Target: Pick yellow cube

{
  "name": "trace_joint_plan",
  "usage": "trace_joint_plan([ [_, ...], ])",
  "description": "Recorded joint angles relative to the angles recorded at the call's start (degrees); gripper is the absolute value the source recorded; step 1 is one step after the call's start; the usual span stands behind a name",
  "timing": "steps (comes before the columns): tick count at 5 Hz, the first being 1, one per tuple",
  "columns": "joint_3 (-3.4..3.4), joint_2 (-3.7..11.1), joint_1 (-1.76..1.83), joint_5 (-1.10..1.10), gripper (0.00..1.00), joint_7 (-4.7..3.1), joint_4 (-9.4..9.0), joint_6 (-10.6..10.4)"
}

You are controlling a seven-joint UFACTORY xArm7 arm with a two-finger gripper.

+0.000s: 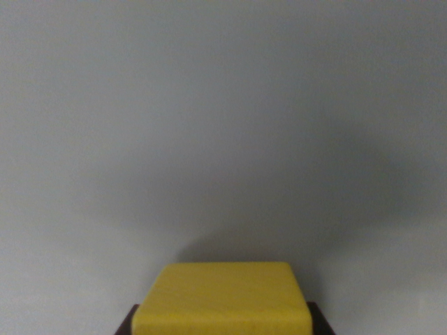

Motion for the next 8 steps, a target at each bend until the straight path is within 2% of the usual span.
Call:
trace_joint_plan([
  [1,0.0,0.0,0.0,0.0,1.0,0.0,0.0,0.0],
  [2,-0.04,-0.35,0.03,-0.09,1.0,0.07,0.68,1.0],
  [3,-0.04,-0.35,0.03,-0.09,1.0,0.07,0.68,1.0],
  [4,-0.1,-0.81,0.06,-0.2,1.0,0.16,1.56,2.4],
  [5,-0.1,-0.81,0.06,-0.2,1.0,0.16,1.56,2.4],
  [6,-0.16,-1.33,0.1,-0.33,1.0,0.26,2.55,3.9],
  [7,-0.16,-1.33,0.1,-0.33,1.0,0.26,2.55,3.9],
  [8,-0.23,-1.96,0.15,-0.48,1.0,0.38,3.76,5.7],
])
